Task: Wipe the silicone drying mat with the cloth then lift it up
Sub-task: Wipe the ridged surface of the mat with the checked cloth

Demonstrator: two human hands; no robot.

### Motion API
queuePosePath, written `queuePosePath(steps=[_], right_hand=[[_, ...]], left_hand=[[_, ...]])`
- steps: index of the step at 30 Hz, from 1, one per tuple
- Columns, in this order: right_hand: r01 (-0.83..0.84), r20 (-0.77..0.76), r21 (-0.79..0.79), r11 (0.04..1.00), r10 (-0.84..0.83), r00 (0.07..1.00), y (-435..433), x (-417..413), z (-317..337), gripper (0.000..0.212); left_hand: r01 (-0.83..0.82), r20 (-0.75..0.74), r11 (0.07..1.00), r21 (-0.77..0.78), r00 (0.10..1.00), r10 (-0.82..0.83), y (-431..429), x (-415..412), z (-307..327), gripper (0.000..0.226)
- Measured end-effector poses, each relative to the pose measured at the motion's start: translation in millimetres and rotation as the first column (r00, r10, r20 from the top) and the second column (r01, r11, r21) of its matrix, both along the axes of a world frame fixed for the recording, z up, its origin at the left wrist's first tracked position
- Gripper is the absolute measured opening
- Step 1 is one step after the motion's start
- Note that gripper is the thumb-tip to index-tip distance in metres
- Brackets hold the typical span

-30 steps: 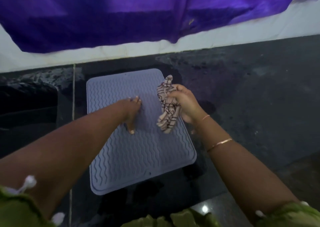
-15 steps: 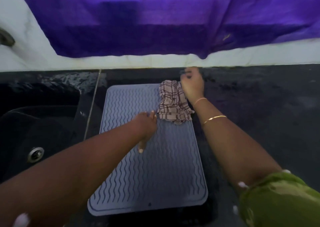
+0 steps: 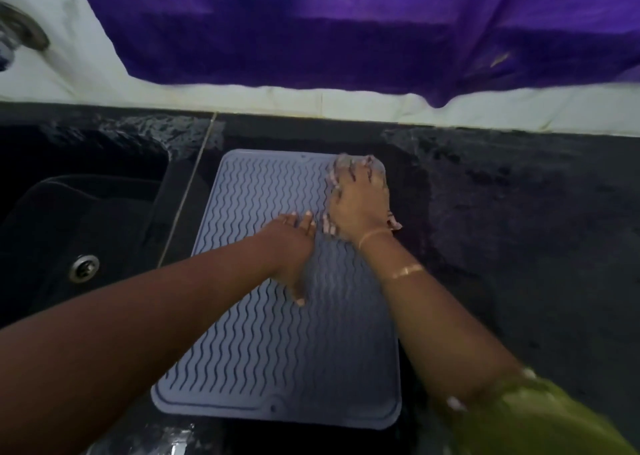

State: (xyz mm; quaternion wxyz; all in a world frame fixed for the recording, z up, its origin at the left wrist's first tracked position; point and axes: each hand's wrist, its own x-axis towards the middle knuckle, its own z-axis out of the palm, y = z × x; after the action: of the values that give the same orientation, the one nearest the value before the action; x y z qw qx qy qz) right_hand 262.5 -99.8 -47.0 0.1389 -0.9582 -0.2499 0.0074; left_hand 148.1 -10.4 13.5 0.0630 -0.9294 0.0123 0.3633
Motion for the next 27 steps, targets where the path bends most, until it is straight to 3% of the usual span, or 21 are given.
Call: queuePosePath(steps=[5, 12, 15, 18, 24, 27], right_hand=[[-0.002, 0.103, 0.052, 0.999, -0.004, 0.995, -27.9, -72.4, -8.5, 0.047], [0.028, 0.098, -0.065, 0.997, -0.021, 0.995, 9.6, 36.7, 5.2, 0.037], [0.044, 0.067, -0.075, 0.996, -0.039, 0.997, 15.4, 45.6, 4.9, 0.036], [-0.016, -0.004, -0.117, 0.993, 0.015, 1.0, -1.6, 9.3, 13.3, 0.041], [-0.236, -0.055, -0.253, 0.938, 0.229, 0.972, -61.1, -111.0, 35.0, 0.08], [-0.225, 0.032, -0.226, 0.948, 0.238, 0.971, -82.0, -152.6, 25.7, 0.065]], left_hand=[[-0.073, 0.014, 0.995, -0.067, 0.997, 0.074, 3.5, -4.6, -5.6, 0.133], [-0.045, -0.013, 0.998, 0.036, 0.999, 0.046, -3.1, -1.0, -3.8, 0.134], [-0.041, -0.031, 0.996, 0.078, 0.999, 0.043, -5.2, 2.7, -3.4, 0.136], [-0.04, -0.028, 0.995, 0.086, 0.999, 0.043, -4.2, 2.9, -3.6, 0.135], [-0.047, 0.006, 0.996, 0.082, 0.999, 0.046, -1.4, 0.2, -4.8, 0.137], [-0.048, 0.012, 0.996, 0.07, 0.999, 0.047, 0.4, -0.9, -6.6, 0.14]])
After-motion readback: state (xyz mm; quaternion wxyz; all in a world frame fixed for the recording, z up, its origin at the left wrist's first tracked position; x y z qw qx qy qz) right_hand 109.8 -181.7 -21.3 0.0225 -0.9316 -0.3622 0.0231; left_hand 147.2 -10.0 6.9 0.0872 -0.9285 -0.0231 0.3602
